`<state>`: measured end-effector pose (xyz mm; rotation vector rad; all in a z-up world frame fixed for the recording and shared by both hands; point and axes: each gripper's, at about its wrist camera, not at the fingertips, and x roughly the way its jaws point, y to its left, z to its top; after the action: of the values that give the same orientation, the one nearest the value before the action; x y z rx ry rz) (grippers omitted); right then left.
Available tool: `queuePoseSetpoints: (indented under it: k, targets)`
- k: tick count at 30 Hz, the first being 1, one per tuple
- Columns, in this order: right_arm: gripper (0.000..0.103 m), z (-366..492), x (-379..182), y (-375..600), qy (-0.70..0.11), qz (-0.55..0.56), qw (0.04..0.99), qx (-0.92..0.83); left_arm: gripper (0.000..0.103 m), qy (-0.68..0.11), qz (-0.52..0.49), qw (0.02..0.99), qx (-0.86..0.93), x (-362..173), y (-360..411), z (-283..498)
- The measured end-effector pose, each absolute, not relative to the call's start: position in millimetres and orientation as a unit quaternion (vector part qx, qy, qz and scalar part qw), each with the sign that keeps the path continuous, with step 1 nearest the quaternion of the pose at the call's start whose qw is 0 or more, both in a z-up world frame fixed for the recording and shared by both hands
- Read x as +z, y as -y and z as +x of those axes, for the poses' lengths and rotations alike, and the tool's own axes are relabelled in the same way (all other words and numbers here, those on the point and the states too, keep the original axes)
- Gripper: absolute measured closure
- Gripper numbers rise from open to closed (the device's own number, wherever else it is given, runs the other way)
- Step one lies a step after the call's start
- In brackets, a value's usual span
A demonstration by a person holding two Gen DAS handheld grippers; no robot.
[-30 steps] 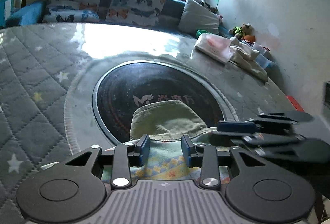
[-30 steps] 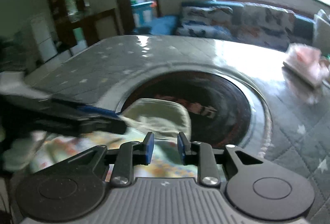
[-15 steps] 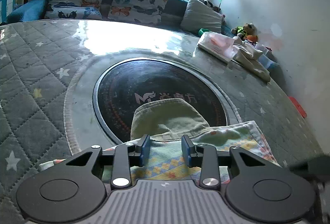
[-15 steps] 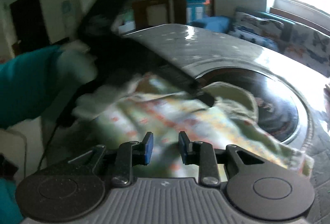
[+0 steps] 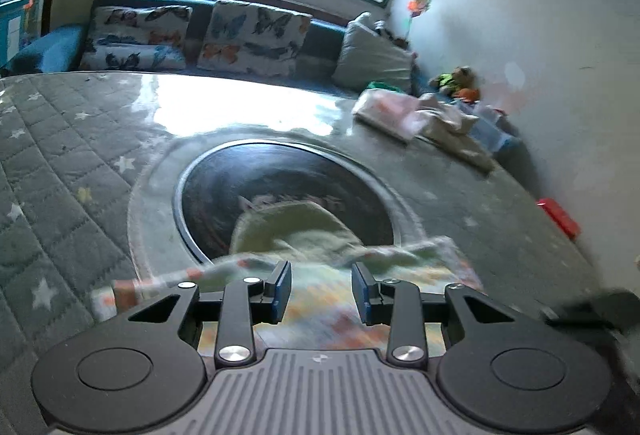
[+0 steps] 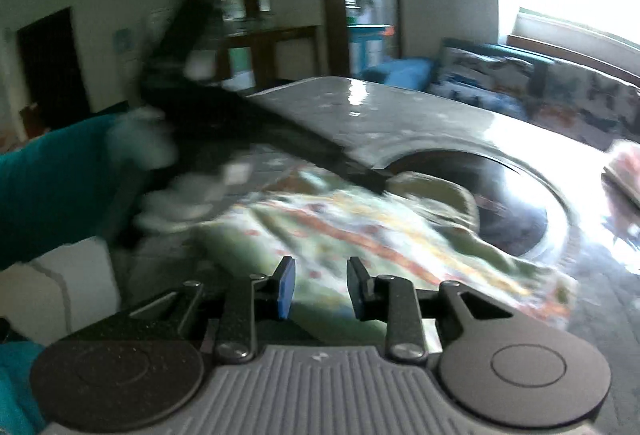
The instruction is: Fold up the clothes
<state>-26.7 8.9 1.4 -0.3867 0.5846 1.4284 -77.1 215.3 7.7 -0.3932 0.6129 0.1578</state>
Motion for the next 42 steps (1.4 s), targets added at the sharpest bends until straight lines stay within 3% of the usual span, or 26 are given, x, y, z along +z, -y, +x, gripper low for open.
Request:
queuePoseSetpoints:
  k: [13,27,31,42]
  targets:
    - [0.075,-25.7,-18.9,7.5,-0.282,-0.178,0.724,0.604,0.068,-0.317,-0.153,0.931,0.097,-12.8,-170.2,-122.6]
    - [0.071,-19.6,-24.0,22.3,-0.280,-0.186,0.756,0.561,0.067,-0.319,-0.124,0.937,0.072,-24.6,-139.4,-104.8]
    - [0.065,-9.6,-27.9,37.2,-0.301,-0.167,0.763,0.547,0.067,-0.319,-0.132,0.936,0.071,-26.2,-139.5,-103.4]
    - [0.065,2.8,-27.7,60.1,-0.320,-0.129,0.775,0.530,0.062,-0.306,-0.166,0.934,0.080,-22.8,-149.2,-120.3]
